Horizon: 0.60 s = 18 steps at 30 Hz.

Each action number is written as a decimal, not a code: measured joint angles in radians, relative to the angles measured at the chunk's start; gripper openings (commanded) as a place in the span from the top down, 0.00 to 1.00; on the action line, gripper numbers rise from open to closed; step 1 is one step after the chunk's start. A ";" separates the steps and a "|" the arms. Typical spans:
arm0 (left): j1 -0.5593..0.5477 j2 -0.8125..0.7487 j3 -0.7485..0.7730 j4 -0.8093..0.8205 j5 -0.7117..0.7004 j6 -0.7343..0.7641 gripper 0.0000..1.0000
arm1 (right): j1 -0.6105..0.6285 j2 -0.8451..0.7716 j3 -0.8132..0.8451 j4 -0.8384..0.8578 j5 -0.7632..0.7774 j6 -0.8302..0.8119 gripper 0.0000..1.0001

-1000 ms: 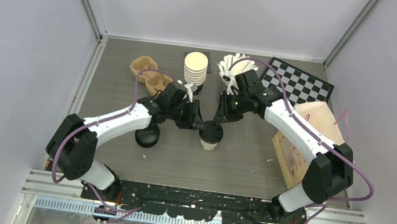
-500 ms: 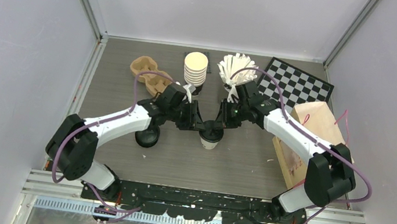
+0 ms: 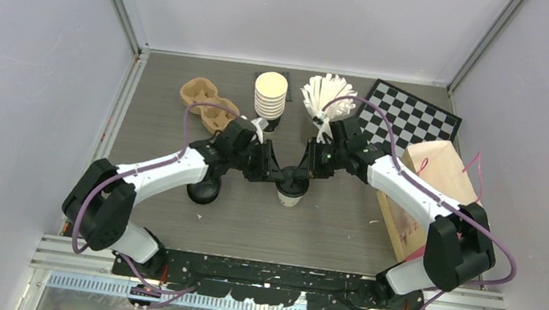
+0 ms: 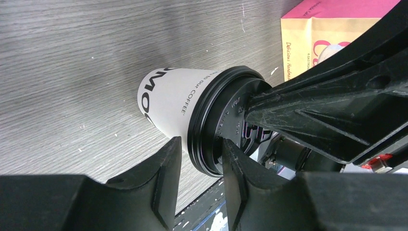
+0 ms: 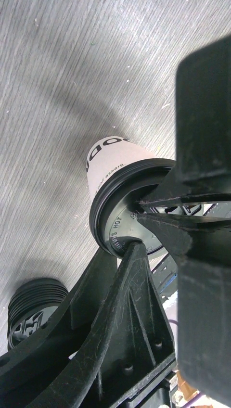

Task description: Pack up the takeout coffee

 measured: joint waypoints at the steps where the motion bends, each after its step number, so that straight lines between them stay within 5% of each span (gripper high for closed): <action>1: 0.001 -0.001 -0.006 0.011 0.007 0.000 0.62 | -0.002 -0.001 0.003 -0.002 -0.006 0.000 0.82; 18: 0.002 0.027 -0.018 0.085 0.111 0.002 0.62 | -0.003 -0.008 0.141 -0.230 0.018 -0.050 0.76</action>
